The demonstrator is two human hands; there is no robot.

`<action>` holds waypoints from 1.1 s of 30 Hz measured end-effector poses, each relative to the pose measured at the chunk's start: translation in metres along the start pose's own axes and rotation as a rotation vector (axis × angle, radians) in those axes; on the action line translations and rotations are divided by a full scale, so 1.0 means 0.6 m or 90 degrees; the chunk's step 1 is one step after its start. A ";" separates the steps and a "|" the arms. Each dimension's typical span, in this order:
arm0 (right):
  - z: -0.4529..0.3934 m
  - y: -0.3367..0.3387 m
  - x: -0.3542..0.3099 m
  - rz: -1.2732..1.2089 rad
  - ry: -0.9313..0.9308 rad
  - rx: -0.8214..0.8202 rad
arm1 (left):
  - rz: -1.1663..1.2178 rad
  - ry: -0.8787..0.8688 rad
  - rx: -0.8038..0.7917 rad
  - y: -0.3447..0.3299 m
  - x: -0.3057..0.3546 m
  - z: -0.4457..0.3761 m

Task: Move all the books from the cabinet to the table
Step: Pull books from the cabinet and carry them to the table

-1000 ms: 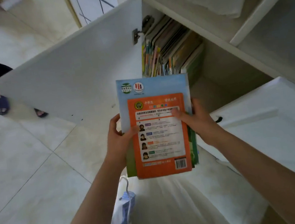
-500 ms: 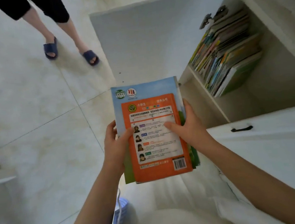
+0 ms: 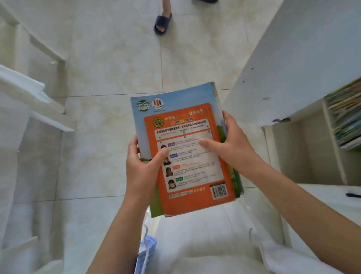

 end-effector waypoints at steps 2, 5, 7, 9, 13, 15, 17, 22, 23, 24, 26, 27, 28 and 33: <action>0.011 -0.046 -0.019 0.002 0.017 -0.032 | 0.013 -0.008 0.039 0.053 -0.004 0.003; 0.033 -0.135 -0.054 0.013 0.034 -0.105 | 0.048 -0.008 0.104 0.147 -0.018 0.009; 0.046 -0.191 -0.078 0.025 0.047 -0.156 | 0.071 0.000 0.156 0.203 -0.029 0.012; 0.055 -0.237 -0.101 0.042 0.061 -0.193 | 0.085 0.011 0.201 0.247 -0.039 0.012; 0.066 -0.331 -0.150 0.080 0.079 -0.282 | 0.133 0.049 0.290 0.328 -0.059 0.006; 0.066 -0.387 -0.180 0.102 0.095 -0.325 | 0.162 0.063 0.338 0.371 -0.065 -0.005; 0.061 -0.424 -0.204 0.121 0.098 -0.349 | 0.177 0.074 0.364 0.395 -0.065 -0.017; 0.038 -0.557 -0.286 0.161 0.149 -0.452 | 0.214 0.087 0.475 0.480 -0.050 -0.068; 0.033 -0.581 -0.304 0.171 0.167 -0.475 | 0.225 0.093 0.496 0.494 -0.047 -0.078; 0.031 -0.600 -0.321 0.174 0.176 -0.492 | 0.233 0.097 0.512 0.505 -0.042 -0.085; 0.029 -0.649 -0.360 0.190 0.205 -0.536 | 0.250 0.109 0.560 0.535 -0.035 -0.100; 0.031 -0.675 -0.377 0.199 0.221 -0.559 | 0.261 0.110 0.590 0.552 -0.034 -0.105; 0.036 -0.705 -0.394 0.211 0.237 -0.583 | 0.274 0.115 0.621 0.572 -0.035 -0.110; 0.064 -0.807 -0.429 0.264 0.279 -0.649 | 0.294 0.144 0.701 0.643 -0.050 -0.115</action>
Point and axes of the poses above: each hand's wrist, its own z-axis away from the middle knuckle, its own y-axis out of the back of the hand, x = y × z, the point moved 4 cm from there along -z, towards the middle knuckle, and after that the axes turned 10 degrees about x, right-handed, at the moved point
